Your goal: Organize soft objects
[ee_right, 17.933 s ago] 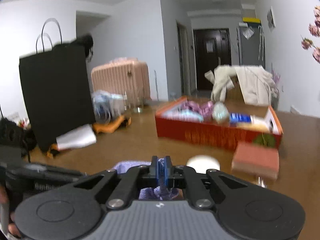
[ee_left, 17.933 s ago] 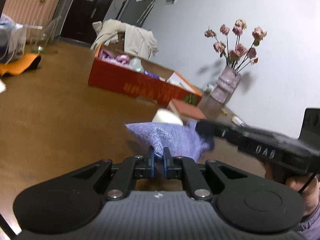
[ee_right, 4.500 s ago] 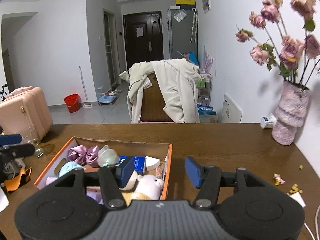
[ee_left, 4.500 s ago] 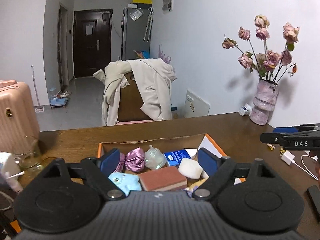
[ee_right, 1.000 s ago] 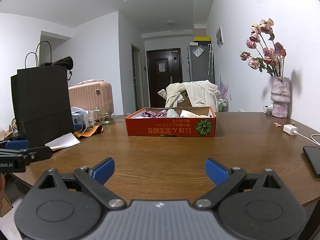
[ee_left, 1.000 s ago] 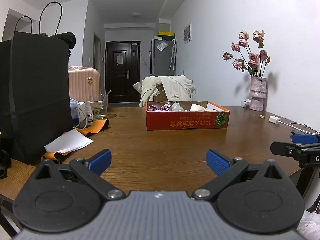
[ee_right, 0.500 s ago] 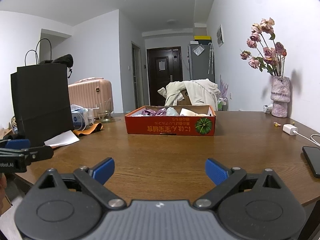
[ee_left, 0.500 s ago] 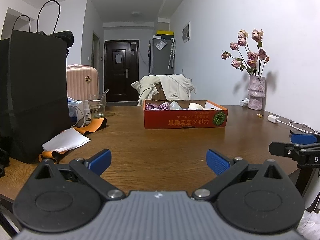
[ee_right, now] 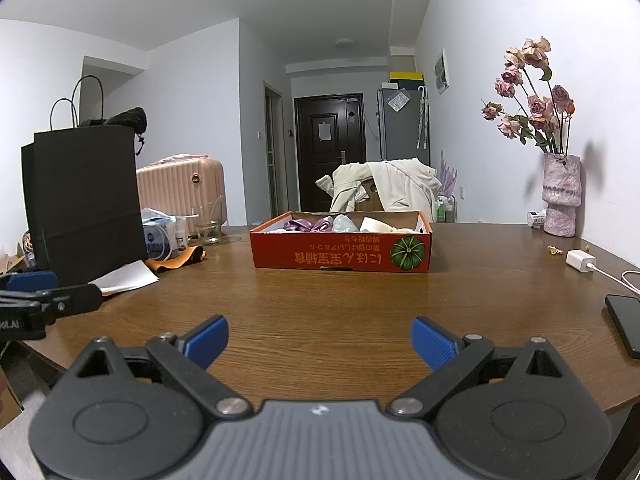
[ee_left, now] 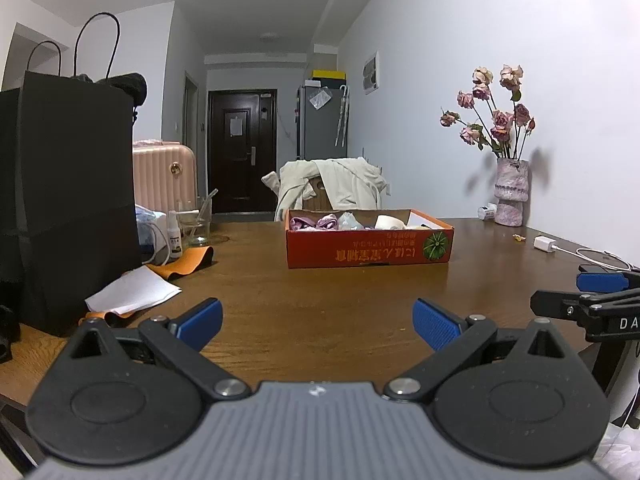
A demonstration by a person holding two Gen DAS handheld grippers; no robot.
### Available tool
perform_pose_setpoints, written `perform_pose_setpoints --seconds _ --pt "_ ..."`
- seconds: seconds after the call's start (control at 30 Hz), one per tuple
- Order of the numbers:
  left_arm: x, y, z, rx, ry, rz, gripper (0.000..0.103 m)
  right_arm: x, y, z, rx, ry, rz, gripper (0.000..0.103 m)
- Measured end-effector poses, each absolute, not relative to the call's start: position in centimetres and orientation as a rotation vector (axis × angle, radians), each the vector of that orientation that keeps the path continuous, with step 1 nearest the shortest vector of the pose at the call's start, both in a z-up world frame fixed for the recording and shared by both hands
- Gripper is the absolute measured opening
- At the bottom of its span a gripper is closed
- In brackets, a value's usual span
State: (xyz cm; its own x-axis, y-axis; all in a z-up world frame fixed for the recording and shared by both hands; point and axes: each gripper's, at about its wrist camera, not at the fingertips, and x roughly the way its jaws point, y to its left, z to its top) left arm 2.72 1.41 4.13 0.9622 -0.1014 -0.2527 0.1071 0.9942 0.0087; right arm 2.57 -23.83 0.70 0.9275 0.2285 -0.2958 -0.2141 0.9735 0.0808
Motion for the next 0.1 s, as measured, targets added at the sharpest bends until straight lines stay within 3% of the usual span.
perform_pose_setpoints --seconds 0.1 --pt "2.55 1.25 4.06 0.032 0.242 -0.111 0.103 2.59 -23.80 0.72 0.047 0.310 0.227 0.098"
